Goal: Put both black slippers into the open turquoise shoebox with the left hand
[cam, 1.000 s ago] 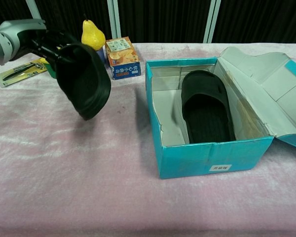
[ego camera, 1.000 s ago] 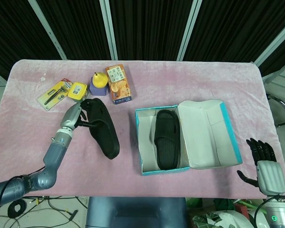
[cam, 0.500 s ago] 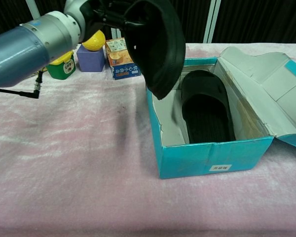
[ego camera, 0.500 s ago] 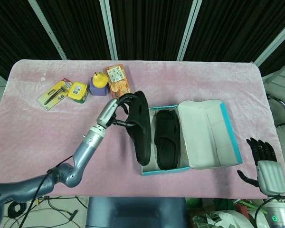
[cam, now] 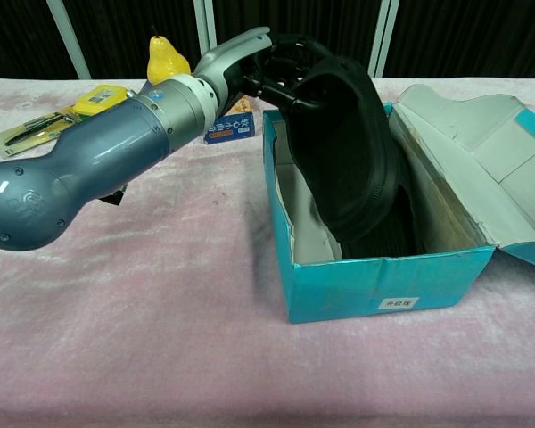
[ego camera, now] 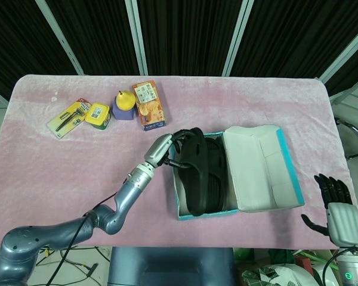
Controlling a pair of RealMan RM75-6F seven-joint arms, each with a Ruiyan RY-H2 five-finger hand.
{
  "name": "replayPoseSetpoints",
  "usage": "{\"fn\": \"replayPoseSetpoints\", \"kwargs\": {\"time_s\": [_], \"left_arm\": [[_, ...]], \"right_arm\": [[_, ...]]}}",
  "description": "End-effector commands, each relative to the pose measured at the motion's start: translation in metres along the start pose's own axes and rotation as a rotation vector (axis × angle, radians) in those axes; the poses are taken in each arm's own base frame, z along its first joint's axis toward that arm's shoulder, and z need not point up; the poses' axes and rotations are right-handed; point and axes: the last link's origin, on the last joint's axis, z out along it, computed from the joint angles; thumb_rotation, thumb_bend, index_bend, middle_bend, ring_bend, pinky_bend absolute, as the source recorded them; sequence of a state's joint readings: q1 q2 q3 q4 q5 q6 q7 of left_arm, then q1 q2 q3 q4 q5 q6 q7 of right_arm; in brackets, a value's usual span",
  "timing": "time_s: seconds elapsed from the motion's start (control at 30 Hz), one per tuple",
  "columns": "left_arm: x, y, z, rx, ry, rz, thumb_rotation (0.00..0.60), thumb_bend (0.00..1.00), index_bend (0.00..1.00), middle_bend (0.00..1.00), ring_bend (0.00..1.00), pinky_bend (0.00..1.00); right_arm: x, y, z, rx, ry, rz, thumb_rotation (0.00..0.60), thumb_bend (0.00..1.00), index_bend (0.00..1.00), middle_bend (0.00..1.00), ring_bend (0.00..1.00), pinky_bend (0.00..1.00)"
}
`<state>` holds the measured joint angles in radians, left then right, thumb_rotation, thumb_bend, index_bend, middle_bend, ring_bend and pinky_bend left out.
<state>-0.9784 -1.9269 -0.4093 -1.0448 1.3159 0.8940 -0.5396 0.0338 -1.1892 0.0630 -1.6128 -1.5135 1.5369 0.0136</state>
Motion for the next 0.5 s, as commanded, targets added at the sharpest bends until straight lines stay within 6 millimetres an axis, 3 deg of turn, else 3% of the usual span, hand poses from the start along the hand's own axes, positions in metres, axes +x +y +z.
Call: {"fn": "replayPoseSetpoints", "kwargs": {"time_s": [0.03,0.5], "left_arm": [[0.0,-0.005,0.001,-0.05,0.049,0.115,0.6,0.04,0.28,0.48,0.43,0.53],[-0.014,-0.01,-0.005,-0.179,0.008,0.356,0.6,0.04,0.29,0.49,0.43,0.53]], "right_arm": [[0.0,0.001,0.0,-0.003,-0.001,0.0,0.6,0.11,0.07,0.05,0.0,0.04],[0.0,0.0,0.0,-0.004,-0.001,0.007,0.6,0.11,0.06,0.05,0.0,0.04]]}}
